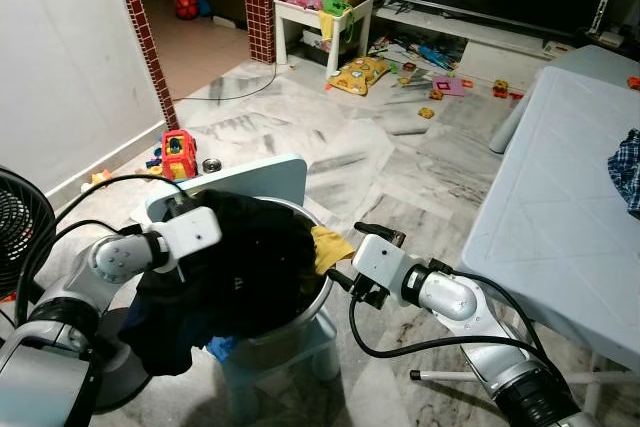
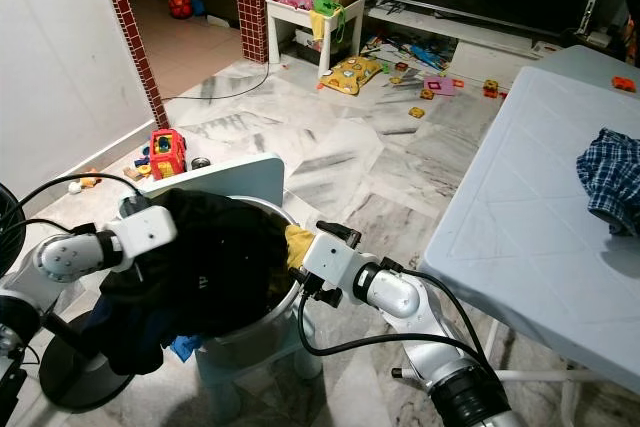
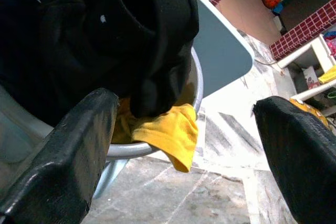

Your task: Hang hanger

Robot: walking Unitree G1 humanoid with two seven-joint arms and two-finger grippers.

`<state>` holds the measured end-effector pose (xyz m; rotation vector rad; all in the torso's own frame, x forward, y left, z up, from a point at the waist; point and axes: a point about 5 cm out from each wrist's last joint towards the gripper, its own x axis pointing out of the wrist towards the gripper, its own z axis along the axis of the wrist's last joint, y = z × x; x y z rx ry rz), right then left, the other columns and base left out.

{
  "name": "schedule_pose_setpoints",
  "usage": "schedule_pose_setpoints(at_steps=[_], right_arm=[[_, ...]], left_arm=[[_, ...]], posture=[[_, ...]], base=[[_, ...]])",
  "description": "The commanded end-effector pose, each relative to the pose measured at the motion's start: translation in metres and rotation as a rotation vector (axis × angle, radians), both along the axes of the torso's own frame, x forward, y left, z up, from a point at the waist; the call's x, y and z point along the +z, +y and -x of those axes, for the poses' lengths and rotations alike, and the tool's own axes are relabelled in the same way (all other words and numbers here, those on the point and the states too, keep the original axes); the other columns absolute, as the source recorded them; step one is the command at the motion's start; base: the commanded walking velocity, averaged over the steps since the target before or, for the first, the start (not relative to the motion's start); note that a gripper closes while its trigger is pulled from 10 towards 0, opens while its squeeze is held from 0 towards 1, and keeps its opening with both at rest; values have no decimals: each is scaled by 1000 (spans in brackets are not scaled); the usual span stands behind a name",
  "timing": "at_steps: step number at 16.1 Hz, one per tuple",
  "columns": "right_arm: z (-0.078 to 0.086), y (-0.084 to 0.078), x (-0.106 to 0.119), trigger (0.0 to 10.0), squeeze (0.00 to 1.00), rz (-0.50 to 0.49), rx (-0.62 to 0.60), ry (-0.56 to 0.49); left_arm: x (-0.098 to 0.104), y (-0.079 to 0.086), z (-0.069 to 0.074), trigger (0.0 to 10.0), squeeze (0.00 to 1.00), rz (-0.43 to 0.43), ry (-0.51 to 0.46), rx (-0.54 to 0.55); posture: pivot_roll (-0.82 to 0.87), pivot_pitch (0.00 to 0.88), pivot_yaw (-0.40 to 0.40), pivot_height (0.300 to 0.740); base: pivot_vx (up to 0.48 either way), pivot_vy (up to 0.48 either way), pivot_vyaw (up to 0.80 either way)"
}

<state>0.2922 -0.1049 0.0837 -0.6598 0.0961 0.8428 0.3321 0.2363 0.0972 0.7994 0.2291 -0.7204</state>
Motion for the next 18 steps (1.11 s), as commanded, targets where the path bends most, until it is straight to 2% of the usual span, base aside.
schedule_pose_setpoints(at_steps=[1,2,4,5,7,8,9,10,12,14,18], right_arm=[[-4,1,5,10000,0,2,7,-22],[-4,2,5,10000,0,3,9,-24],[-5,2,5,10000,0,4,11,-26],[-5,2,5,10000,0,5,12,-28],[-4,1,5,10000,0,7,14,-29],[-4,1,4,10000,0,8,16,-29],[-4,1,4,10000,0,9,17,-28],[-5,2,4,10000,0,8,20,-29],[-5,3,4,10000,0,8,25,-30],[-5,2,4,10000,0,10,25,-31],[-5,3,3,10000,0,8,23,-29]], left_arm=[[4,3,-3,0,0,103,1,77],[8,0,-5,0,0,203,-22,116],[14,-7,-8,0,0,348,-70,159],[20,-14,-8,0,0,467,-106,186],[36,-30,0,0,0,705,-144,260],[41,-37,8,0,0,821,-126,309],[43,-41,16,0,0,877,-110,332],[36,-51,31,0,0,896,-45,338],[25,-60,58,0,0,837,44,344],[22,-57,70,0,0,827,58,407],[3,-36,115,0,0,637,105,676]], posture=[[-107,18,-19,740],[-104,16,-21,740],[-102,15,-22,740],[-100,14,-24,740],[-93,12,-26,740],[-87,11,-27,740],[-87,11,-27,740],[-81,11,-30,740],[-79,13,-32,740],[-73,15,-32,740],[-58,22,-29,740]], base=[[0,0,0],[0,0,0],[0,0,0],[0,0,0],[0,0,0],[0,0,0],[0,0,0],[0,0,0],[0,0,0],[0,0,0],[0,0,0]])
